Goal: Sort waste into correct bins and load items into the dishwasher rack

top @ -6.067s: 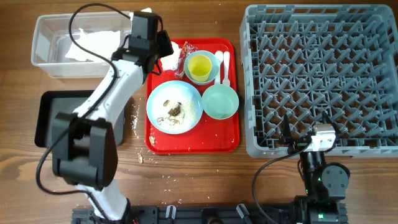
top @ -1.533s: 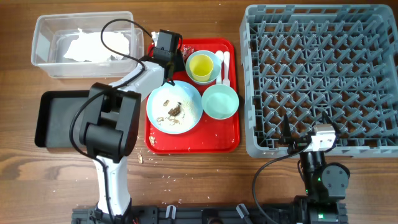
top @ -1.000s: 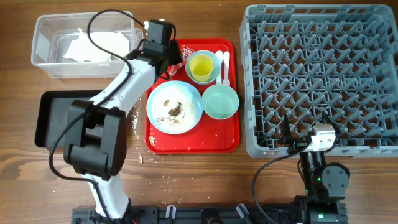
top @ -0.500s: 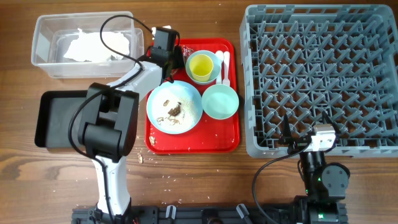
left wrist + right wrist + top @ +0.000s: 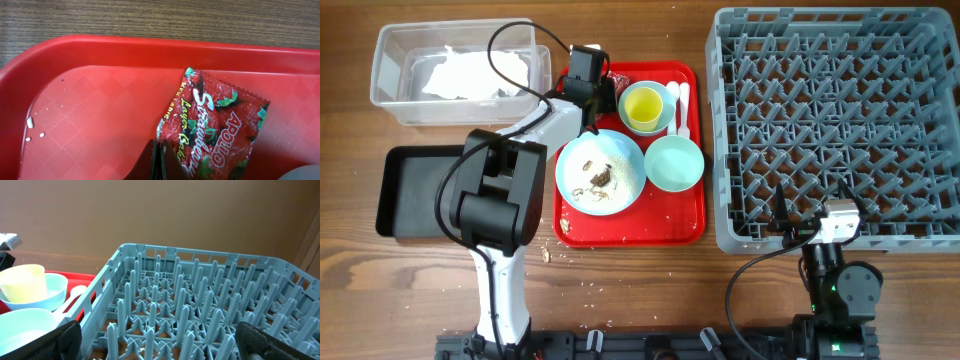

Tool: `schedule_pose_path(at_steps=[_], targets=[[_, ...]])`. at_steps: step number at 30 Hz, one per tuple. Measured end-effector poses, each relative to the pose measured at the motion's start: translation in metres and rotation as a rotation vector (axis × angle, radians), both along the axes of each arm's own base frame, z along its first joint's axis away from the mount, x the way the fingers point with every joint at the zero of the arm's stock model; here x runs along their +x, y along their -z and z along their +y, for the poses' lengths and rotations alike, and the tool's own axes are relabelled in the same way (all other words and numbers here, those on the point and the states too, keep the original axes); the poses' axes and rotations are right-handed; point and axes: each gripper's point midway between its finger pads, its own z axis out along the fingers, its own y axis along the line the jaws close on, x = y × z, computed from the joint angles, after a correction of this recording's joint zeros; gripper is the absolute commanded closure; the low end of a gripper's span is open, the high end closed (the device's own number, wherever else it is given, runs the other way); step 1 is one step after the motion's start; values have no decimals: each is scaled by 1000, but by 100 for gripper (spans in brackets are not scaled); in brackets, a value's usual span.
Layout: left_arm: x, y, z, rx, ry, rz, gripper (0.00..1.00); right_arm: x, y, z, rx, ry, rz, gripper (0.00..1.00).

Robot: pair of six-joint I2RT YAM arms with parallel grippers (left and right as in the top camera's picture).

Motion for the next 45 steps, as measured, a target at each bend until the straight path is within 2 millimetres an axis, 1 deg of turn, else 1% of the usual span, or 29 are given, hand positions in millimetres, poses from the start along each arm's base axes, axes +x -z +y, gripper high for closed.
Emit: schedule_pose_path(at_steps=[5,8,10,11,16,17,21,22,23,24,25,26,27,29,31,33,35,37,41,45], targets=[[0,0,2,9,-7,-2,96,0,0,0,0,0,0,0],[0,-4,9,42,-33,-6,96,0,0,0,0,0,0,0],[-1,-10,15,64,-54,-18,96,0,0,0,0,0,0,0],[1,-20,19,73,-68,-36,96,0,0,0,0,0,0,0],[9,-83,37,62,-119,-148,96,0,0,0,0,0,0,1],[10,-92,41,61,-130,-162,96,0,0,0,0,0,0,0],[8,-109,51,62,-153,-182,96,0,0,0,0,0,0,0],[8,-112,51,57,-156,-187,89,0,0,0,0,0,0,0],[8,-122,51,48,-157,-204,78,0,0,0,0,0,0,0],[7,-125,49,34,-153,-206,74,0,0,0,0,0,0,0],[6,-127,47,26,-141,-204,65,0,0,0,0,0,0,0],[5,-126,44,10,-132,-195,54,0,0,0,0,0,0,0],[3,-124,41,0,-122,-181,47,0,0,0,0,0,0,0],[1,-116,37,-17,-111,-157,41,0,0,0,0,0,0,0],[1,-106,35,-15,-97,-140,37,0,0,0,0,0,0,0],[2,-90,34,-2,-81,-116,36,0,0,0,0,0,0,0],[2,-64,33,23,-62,-74,36,0,0,0,0,0,0,0],[2,-48,33,36,-53,-52,36,0,0,0,0,0,0,0],[3,-30,34,46,-48,-34,36,0,0,0,0,0,0,0],[5,-21,38,51,-54,-27,36,0,0,0,0,0,0,0]])
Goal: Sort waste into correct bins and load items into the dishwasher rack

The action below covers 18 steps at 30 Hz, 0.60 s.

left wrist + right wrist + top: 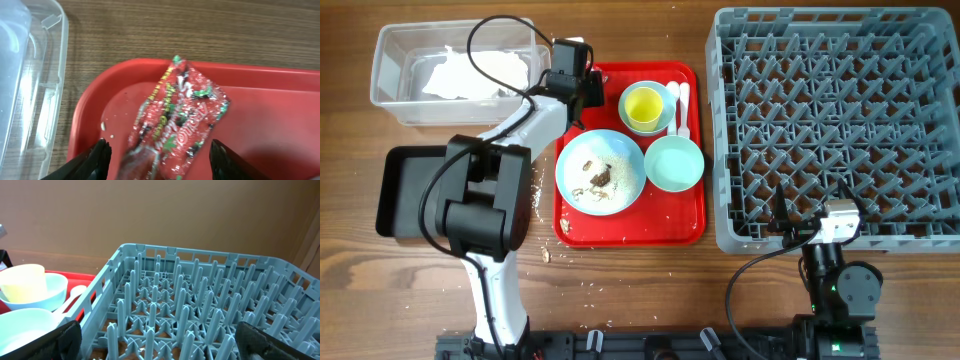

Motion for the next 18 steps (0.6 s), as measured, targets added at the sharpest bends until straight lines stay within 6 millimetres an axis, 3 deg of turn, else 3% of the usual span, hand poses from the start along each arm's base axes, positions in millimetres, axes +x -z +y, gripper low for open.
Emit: schedule_pose_path(at_steps=[3,5,9,15,18], targets=[[0,12,6,7,-8,20,44,0,0,0,0,0,0,0],[-1,17,6,8,-3,27,56,0,0,0,0,0,0,0],[-1,17,2,-9,11,30,96,0,0,0,0,0,0,0],[-4,18,0,-27,10,46,96,0,0,0,0,0,0,0],[-3,-4,-1,-47,0,13,96,0,0,0,0,0,0,0]])
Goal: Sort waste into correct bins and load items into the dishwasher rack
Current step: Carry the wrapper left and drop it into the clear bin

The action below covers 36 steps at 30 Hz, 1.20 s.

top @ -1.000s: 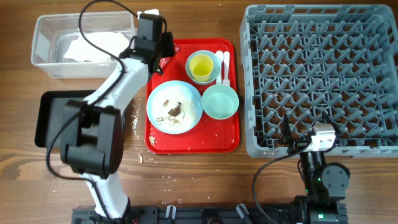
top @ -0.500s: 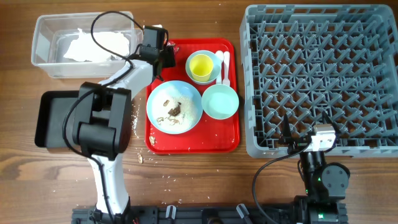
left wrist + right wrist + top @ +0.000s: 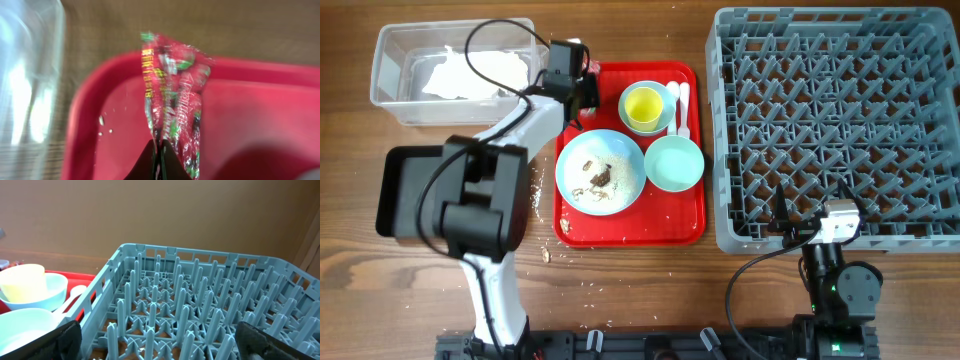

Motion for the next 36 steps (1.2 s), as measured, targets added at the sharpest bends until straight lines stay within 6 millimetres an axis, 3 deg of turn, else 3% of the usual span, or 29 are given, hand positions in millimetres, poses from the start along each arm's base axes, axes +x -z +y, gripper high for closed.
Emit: schedule_pose_path(at_steps=[4,6,7,9,10,12,14,15,17,18,19,26,29,31,36], targets=[[6,-91,10,-75,-74,-157,96,0,0,0,0,0,0,0],[3,-140,31,-125,-154,-236,96,0,0,0,0,0,0,0],[1,-155,44,-147,-196,-256,96,0,0,0,0,0,0,0],[-3,-173,75,-188,-294,-280,96,0,0,0,0,0,0,0],[-6,-178,101,-219,-379,-279,96,0,0,0,0,0,0,0],[-14,-167,150,-274,-559,-240,94,0,0,0,0,0,0,0],[-20,-158,179,-327,-687,-221,79,0,0,0,0,0,0,0],[-21,-155,191,-350,-736,-220,66,0,0,0,0,0,0,0],[-21,-149,207,-393,-813,-225,20,0,0,0,0,0,0,0],[-20,-148,211,-405,-833,-228,7,0,0,0,0,0,0,0],[-17,-142,219,-434,-873,-236,3,0,0,0,0,0,0,0],[-16,-137,211,-500,-872,-203,4,0,0,0,0,0,0,0],[-31,-138,196,-540,-842,-123,4,0,0,0,0,0,0,0],[-58,-160,185,-561,-828,-78,3,0,0,0,0,0,0,0],[-145,-243,166,-556,-774,-105,1,0,1,0,0,0,3,0]])
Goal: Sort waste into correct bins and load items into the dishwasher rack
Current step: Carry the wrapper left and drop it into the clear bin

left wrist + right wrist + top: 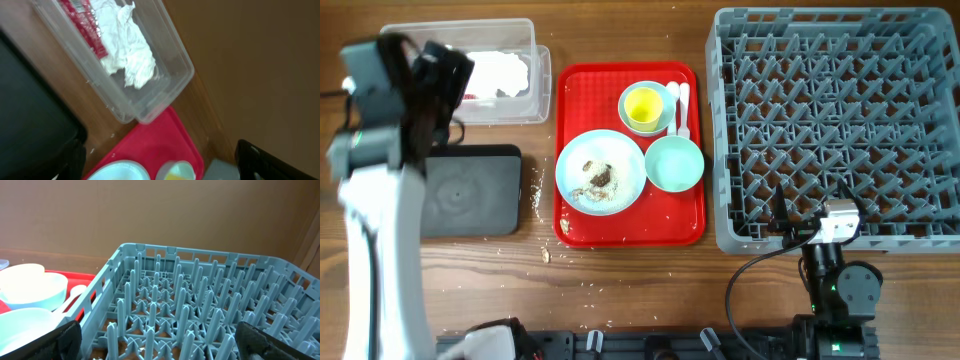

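Note:
The red snack wrapper point(80, 20) lies in the clear plastic bin point(542, 85) beside white crumpled paper point(127, 45). My left gripper point(160, 172) is open and empty, raised high over the table's left side near the black bin point(470, 195). On the red tray point(630, 228) sit a plate with food scraps point(600, 172), a teal bowl point(674, 163), a yellow cup in a bowl point(644, 106) and a white spoon point(682, 105). My right gripper point(162, 347) is open at the near edge of the grey-blue dishwasher rack point(720, 130).
Crumbs are scattered on the wooden table point(545, 255) between the black bin and the tray. The rack holds nothing. The right arm's base point(840, 285) stands at the front right.
My left gripper was shut on the wrapper over the tray's far left corner. Now the wrapper lies in the clear bin, and the gripper is open, high over the table's left side.
First my left gripper was shut on the wrapper lying on the tray. Then its jaws stood apart with the wrapper at the tray's corner, and after that they were shut on it again. Now the wrapper is in the clear bin. The right arm never moved.

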Tool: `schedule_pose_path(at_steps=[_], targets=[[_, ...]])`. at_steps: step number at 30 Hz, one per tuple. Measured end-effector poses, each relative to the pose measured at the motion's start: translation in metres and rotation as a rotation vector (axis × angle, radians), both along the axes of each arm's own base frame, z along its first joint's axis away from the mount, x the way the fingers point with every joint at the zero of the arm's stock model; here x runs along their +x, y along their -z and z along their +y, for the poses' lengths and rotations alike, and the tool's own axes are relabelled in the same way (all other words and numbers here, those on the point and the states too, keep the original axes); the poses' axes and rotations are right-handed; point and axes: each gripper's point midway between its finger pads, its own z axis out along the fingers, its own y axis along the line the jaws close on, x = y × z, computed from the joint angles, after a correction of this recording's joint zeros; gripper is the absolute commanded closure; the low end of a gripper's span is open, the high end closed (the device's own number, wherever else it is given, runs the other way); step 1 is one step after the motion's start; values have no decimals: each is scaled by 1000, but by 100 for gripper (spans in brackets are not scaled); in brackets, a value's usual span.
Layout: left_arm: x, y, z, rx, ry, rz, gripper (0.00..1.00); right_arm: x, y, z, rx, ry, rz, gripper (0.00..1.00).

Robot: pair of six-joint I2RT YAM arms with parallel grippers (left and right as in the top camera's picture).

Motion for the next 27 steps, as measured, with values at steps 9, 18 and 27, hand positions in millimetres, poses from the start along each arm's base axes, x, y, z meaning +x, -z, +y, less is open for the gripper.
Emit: schedule_pose_path(at_steps=[9,18,27], targets=[[-119,-38,-9,63,-35,40,0,0,0,0,0,0,2,0],[-150,-41,0,114,-92,58,0,0,0,0,0,0,2,0],[-161,-14,58,89,-324,207,0,0,0,0,0,0,2,0]])
